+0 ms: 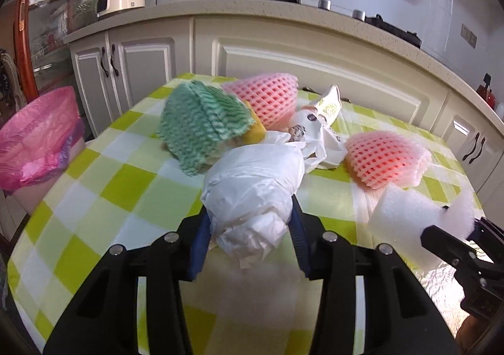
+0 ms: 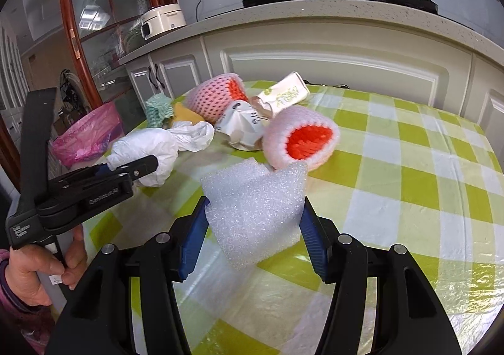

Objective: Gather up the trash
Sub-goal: 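Grasp the white plastic bag with the left tool while the right tool grasps a foam block, then carry the bag and foam block to the pink bin and release both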

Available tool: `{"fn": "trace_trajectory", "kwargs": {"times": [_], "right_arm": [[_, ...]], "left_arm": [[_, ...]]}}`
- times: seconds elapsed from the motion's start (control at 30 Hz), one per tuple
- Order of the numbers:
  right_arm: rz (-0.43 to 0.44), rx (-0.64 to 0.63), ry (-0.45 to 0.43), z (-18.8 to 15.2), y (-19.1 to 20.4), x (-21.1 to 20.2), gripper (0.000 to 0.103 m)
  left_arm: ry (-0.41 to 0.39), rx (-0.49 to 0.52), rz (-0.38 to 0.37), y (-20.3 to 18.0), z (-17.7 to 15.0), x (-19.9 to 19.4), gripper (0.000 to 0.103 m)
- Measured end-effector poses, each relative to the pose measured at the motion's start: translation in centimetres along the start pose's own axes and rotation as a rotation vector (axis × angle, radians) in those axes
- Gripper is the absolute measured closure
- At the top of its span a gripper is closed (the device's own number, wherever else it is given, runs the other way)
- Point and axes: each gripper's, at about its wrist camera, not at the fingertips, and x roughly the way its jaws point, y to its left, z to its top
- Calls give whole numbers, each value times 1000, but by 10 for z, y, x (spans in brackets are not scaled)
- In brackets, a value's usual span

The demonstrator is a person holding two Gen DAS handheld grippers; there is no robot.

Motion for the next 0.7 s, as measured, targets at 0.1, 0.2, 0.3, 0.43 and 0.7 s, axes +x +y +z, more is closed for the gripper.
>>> {"fn": "trace_trajectory", "kwargs": {"times": [0.1,0.2,0.3,0.43,0.7], "right_arm": [[6,-18,-4,4,13,1,48],[21,-33,-12,8,28,1,48],[43,-59,-29,15,48,-1,48],[82,-116,-55,26,81,-5,48],[158,-220,-108,52,140,-5,48]], "left_arm": [[-34,-15,17,16,-1,-22,59],[-49,-31,27,31,-1,-40,59],[-66,-35,41,43,-3,-56,59],[-110,-35,77,62,-6,-82,59],[-196,-72,165,112,-3,-132,59]]}}
